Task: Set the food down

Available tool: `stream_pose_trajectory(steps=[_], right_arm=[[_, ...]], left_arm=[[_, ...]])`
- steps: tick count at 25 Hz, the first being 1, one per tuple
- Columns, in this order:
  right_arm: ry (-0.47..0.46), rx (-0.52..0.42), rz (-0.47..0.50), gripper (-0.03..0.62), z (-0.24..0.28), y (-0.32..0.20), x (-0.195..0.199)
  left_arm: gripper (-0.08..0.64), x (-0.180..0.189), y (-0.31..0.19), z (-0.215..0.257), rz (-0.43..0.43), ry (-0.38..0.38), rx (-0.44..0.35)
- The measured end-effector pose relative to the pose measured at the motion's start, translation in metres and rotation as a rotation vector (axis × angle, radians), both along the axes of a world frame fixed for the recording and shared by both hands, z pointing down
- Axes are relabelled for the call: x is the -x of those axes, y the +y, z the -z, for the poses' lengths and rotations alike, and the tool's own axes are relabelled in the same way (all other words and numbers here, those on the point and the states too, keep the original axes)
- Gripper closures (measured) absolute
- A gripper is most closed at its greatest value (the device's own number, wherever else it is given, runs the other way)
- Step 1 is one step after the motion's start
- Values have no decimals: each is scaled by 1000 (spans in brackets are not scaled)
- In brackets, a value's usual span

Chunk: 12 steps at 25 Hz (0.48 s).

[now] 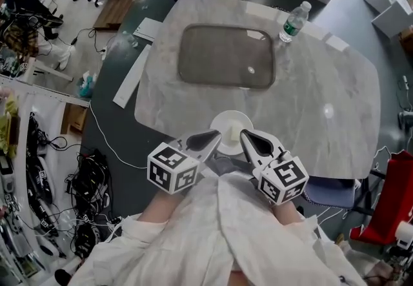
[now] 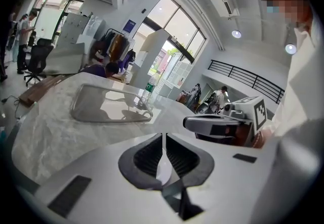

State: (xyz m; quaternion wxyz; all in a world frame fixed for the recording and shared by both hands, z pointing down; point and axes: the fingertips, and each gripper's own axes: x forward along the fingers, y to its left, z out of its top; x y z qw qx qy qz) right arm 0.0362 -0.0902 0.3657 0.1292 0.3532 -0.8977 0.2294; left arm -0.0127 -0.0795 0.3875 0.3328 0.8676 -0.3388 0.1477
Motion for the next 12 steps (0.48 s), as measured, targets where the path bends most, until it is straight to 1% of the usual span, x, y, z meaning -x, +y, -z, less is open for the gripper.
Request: stream_pose_trajectory(steps=[5,12], right_arm=[[3,26,-33,589,-5,0,2],[10,74,-107,589,-20,1,-8]], left_arm=[[526,2,4,-6,-52,-16,41],[526,5,-2,-16,-57,-19,72]])
